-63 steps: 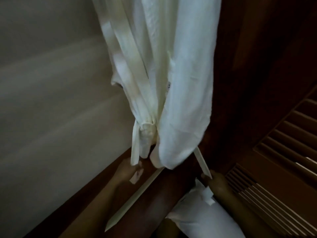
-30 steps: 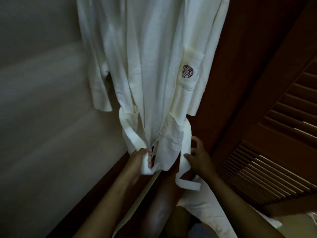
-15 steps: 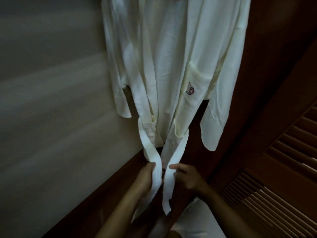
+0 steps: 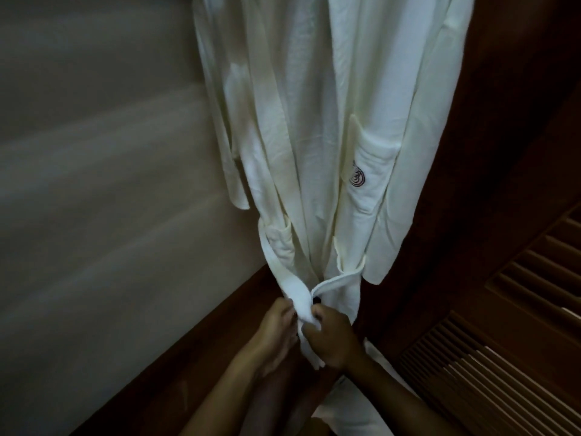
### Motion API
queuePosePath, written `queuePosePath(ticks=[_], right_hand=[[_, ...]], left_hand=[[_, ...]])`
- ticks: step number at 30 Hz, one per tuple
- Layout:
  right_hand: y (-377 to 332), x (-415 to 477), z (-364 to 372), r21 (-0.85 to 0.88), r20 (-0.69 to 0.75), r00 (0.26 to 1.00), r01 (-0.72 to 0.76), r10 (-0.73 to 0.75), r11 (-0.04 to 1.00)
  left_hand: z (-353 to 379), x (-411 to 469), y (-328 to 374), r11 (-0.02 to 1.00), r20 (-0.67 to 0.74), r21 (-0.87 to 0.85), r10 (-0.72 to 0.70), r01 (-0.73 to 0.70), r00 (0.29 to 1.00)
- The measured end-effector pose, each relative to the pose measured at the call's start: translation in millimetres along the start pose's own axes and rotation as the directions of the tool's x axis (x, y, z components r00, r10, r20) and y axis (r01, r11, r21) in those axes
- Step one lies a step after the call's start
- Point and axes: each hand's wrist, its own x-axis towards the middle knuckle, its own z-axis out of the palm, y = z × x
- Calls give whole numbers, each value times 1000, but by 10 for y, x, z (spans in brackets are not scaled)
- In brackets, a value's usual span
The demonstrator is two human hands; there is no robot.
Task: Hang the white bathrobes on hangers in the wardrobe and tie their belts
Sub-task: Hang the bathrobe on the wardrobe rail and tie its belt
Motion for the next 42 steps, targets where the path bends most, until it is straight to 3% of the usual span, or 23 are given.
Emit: queuePosePath(ticks=[2,4,8,10,12,15,16,19,22,25,27,28,30,32,33,35,38,40,42], right_hand=[[29,29,-62,26,-14,998,-61,62,998],[82,63,-110,42,77,992,-106,103,993],[124,-32,-306,-45,134,990,55,-48,997],[191,-37,-386,-9,100,994,44,-43,999],[166,-47,-451,53,62,995,-83,80,995],[87,-53,-501,43,-70,997,-33,36,999],[65,-73,-513,36,-100,995,12,-9,999],[32,-62,-519,-57,-104,989,98,-104,994],[-103,12,-534,-94,-57,994,93,-98,991],[-296,78,-549,-92,70,993,101,-95,991],[-430,90,-588,36,118,983,135,-138,990],[-494,81,-616,149,125,976,160,-179,976],[-585,70,-662,348,133,964,173,-231,922],[-547,105,-652,490,195,956,100,-221,866],[-492,118,-625,556,244,948,35,-204,830],[-306,141,-532,634,357,926,-142,-124,760],[-45,164,-410,429,409,912,-203,11,880],[140,231,-336,60,326,935,-168,140,984],[275,293,-272,-225,189,975,-75,119,971]], left_hand=[[-1,22,-19,995,46,-60,-74,77,996],[-23,57,-112,990,129,-63,-117,126,985],[-115,124,-300,995,269,47,-93,83,959],[-203,163,-346,990,273,129,-93,60,957],[-260,149,-311,929,267,367,-59,-45,962],[-377,173,-290,691,254,691,41,-211,966],[-417,185,-270,651,223,727,79,-219,972],[-504,269,-143,670,34,726,193,-157,981],[-542,341,147,651,68,723,267,-232,961],[-640,444,330,714,108,667,192,-214,975],[-724,513,364,707,99,673,206,-218,974],[-728,509,387,753,81,623,206,-212,975],[-702,452,445,895,46,411,171,-174,984],[-656,399,497,997,72,56,56,-60,996],[-640,394,525,992,146,-123,17,1,989],[-611,379,606,954,200,-294,3,57,980],[-513,363,641,983,162,-180,-9,38,987],[-480,355,625,1000,102,10,2,-3,995],[-396,331,646,996,96,81,24,-32,995]])
